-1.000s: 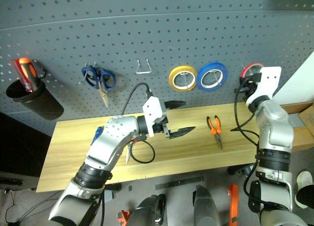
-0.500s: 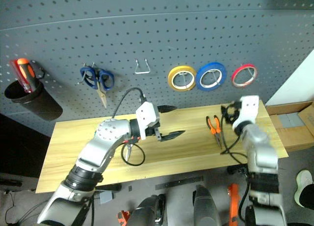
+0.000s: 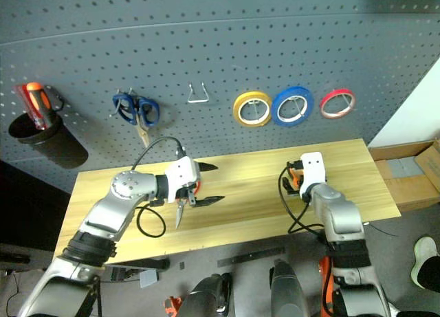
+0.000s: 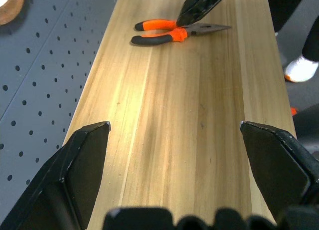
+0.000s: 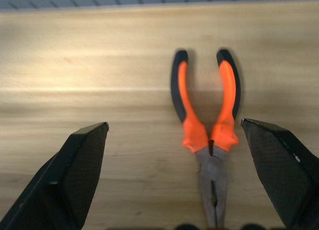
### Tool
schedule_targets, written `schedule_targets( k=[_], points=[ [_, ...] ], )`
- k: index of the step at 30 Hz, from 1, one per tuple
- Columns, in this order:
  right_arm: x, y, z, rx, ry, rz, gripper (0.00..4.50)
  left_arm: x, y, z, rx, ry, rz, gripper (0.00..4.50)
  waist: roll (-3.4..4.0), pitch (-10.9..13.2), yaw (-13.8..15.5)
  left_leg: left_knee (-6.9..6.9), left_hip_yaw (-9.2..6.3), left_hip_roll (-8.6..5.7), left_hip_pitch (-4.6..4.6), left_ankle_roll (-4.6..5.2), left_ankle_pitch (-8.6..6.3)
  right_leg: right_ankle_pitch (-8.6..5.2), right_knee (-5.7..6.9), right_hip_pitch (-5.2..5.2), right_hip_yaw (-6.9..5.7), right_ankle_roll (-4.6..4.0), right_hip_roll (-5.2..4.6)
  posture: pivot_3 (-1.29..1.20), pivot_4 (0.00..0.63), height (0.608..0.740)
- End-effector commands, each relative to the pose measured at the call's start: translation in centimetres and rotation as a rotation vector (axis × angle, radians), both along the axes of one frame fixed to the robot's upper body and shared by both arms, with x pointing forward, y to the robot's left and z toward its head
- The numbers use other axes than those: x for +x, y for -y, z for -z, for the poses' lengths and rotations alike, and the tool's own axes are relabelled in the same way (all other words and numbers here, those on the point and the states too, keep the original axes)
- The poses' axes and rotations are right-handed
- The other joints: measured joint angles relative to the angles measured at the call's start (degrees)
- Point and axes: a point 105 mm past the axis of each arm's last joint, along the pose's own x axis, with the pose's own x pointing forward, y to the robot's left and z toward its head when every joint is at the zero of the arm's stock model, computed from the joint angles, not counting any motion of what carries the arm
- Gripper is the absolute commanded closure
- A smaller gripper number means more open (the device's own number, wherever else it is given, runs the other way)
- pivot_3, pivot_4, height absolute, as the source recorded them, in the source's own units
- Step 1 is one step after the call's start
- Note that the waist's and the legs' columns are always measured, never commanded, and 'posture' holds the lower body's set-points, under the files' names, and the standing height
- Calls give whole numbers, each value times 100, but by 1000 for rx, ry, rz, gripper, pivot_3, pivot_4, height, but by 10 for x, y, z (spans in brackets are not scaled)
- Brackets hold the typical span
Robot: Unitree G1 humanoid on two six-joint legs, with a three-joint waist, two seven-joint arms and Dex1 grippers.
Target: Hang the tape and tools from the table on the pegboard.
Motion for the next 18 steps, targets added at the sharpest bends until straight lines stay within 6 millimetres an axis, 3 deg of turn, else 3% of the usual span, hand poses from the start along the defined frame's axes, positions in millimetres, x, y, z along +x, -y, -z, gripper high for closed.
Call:
schedule_targets(
  k=[1,8,18],
  points=[
    [14,6,4,-42,8,18,45,-1,3,-8,5,39,29,0,0,0,-11,-1,2,0,-1,-1,1,0,-1,-1,1,0,0,-184,259,740],
    [31,10,19,-60,-29,25,45,-3,4,-6,7,33,34,0,0,0,-34,-2,18,5,-5,-4,2,1,-2,-15,20,0,7,-174,254,740],
    [40,12,33,-31,-107,34,45,-3,5,-5,7,36,31,0,-1,-1,-85,-1,31,54,-1,-8,3,23,-3,-17,27,-25,55,-166,248,740]
  ],
)
